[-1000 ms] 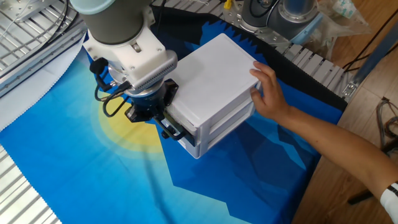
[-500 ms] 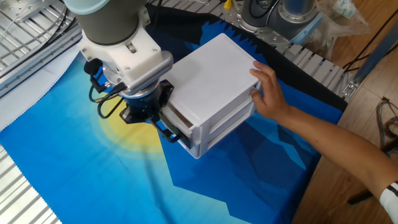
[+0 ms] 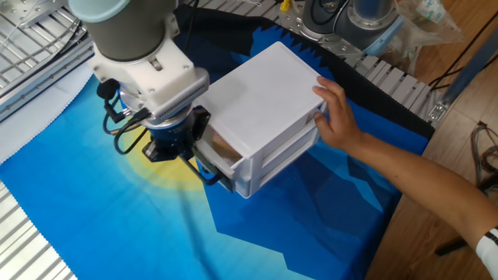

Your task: Take something out of a drawer

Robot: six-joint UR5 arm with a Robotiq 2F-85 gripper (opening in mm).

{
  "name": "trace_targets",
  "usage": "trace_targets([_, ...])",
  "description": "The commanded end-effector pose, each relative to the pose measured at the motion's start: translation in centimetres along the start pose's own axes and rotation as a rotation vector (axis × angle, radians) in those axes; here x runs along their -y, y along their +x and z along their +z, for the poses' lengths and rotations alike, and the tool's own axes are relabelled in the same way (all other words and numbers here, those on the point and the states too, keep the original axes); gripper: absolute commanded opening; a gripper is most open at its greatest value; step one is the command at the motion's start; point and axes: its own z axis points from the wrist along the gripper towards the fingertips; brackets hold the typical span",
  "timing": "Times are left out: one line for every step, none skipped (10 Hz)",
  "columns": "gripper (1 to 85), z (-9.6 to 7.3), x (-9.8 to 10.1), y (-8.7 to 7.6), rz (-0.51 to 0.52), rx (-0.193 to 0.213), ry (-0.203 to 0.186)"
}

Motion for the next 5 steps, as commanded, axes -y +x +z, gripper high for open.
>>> trace_targets([1.0, -0.68, 1.35, 0.21, -0.02, 0.005, -0.002])
trace_targets([1.0, -0.58, 1.62, 0.2, -0.021, 0.007, -0.001])
trace_targets([1.0, -0.49, 1.87, 0.14, -0.025, 0.009, 0.0])
trace_targets([1.0, -0.52, 2.12, 0.12, -0.031, 0.009, 0.003])
trace_targets([1.0, -0.53, 2.33, 0.21, -0.037, 0.007, 0.004])
